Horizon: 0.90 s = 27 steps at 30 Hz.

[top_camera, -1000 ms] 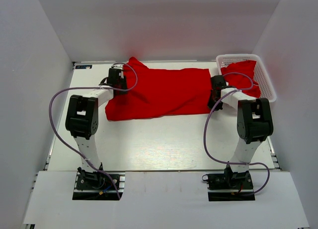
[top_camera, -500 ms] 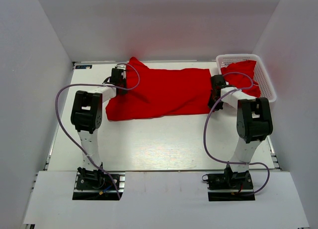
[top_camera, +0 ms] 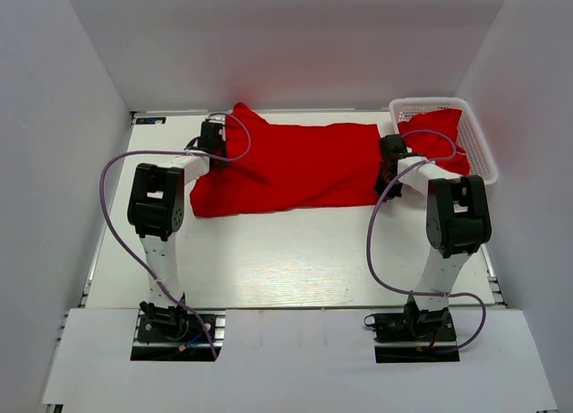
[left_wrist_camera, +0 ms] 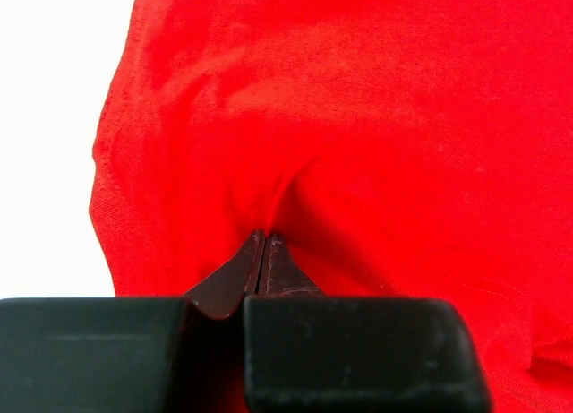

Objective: Fold and stack the t-shirts
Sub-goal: Fold the flattened tshirt in 1/3 of the way

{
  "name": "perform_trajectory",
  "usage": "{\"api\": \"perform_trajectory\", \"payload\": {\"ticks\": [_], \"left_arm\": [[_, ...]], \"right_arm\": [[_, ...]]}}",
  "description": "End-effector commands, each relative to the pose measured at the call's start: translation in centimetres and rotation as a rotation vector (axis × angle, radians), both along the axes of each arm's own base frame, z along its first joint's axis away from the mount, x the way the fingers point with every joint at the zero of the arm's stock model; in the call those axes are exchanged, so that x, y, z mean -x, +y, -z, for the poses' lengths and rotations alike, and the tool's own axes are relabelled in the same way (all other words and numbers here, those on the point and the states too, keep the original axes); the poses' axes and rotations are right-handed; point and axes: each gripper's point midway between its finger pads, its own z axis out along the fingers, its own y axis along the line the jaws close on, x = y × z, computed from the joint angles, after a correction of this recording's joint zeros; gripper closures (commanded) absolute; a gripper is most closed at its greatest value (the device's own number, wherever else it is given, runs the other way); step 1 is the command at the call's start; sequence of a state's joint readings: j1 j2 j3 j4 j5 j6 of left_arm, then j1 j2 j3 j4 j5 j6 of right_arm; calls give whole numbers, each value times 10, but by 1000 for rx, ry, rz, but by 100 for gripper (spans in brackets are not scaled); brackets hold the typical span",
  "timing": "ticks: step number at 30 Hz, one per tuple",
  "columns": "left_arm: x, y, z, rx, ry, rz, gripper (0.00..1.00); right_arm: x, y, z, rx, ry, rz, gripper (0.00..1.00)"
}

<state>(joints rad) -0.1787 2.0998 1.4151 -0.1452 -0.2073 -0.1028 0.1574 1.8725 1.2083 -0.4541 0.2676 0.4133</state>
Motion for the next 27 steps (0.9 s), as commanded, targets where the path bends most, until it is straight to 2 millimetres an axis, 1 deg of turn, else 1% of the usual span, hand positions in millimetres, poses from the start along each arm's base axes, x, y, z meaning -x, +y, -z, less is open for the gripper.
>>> {"api": "perform_trajectory", "payload": {"ticks": [1,2,6,8,9,11,12,15,17,18,19,20,21,22,24,25,26,27], "left_arm": [[-14,13,-51,-29,-106,-57,100],[-17,15,-56,-37,-120,-69,100],[-21,16,-63,-40,-132,-76,100],[-21,22,-63,-47,-133,-93,100],[-23,22,-67,-45,-142,-93,100],[-22,23,-66,-54,-132,-87,100],[-25,25,-70,-46,-140,-88,99],[-25,20,-69,-25,-137,-64,97],[-27,17,-65,-15,-137,-54,94],[-29,17,-63,-16,-134,-53,91],[-29,17,-57,-18,-124,-53,85],[-29,17,-57,-18,-124,-53,81],[-27,17,-51,-21,-106,-53,76],[-27,17,-51,-21,-106,-53,66],[-25,17,-49,-23,-95,-53,59],[-25,17,-49,-23,-95,-53,43],[-25,16,-49,-17,-94,-46,33],[-25,16,-55,-22,-105,-40,25]], "right_arm": [[21,-17,19,72,110,33,94],[22,-17,20,72,114,35,94],[25,-21,21,86,123,49,99],[28,-22,23,88,137,46,99],[27,-21,22,88,132,47,100],[28,-22,22,86,136,48,100],[27,-21,22,89,134,46,100],[27,-22,23,89,136,47,100],[28,-21,25,87,144,40,100],[28,-21,24,86,144,41,100],[28,-21,25,83,146,38,100],[28,-20,25,79,146,37,100],[28,-20,25,81,147,34,100],[26,-19,24,79,141,33,100],[25,-19,24,78,140,32,100],[26,-20,23,77,142,32,100],[25,-19,23,75,140,27,100],[26,-18,23,77,144,25,100]]}}
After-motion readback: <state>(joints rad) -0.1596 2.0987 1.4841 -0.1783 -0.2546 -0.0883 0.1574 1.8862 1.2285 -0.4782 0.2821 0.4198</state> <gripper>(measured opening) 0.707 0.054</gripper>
